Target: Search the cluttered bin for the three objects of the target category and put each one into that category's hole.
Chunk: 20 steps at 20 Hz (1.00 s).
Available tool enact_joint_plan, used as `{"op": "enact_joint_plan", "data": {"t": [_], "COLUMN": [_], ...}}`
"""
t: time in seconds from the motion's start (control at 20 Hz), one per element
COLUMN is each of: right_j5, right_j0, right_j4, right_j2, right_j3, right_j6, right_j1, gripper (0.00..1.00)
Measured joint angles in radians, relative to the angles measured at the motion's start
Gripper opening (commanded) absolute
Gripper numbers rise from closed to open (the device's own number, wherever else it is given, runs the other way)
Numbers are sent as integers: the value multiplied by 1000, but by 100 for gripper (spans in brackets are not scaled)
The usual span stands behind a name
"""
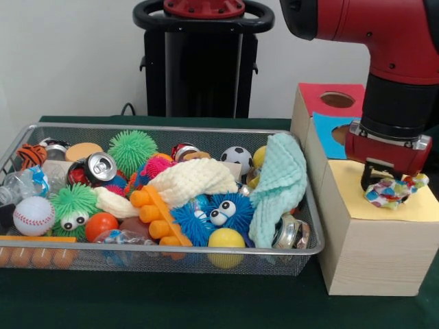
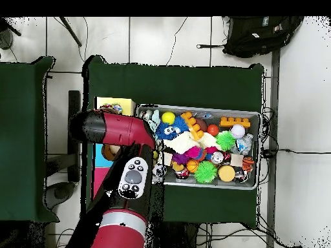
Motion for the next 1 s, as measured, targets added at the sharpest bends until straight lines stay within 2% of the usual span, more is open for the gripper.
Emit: {"op": "enact_joint_plan", "data": {"t": [0.45,1.0], "right_j5": [5,70], "right_j0": [-8,-22], "right_j4": [0,1], "right_j2": [0,5], "right_j3": [18,18], "right_j6": [0,0], "right_j1": [-9,-41], "gripper": [0,0]}}
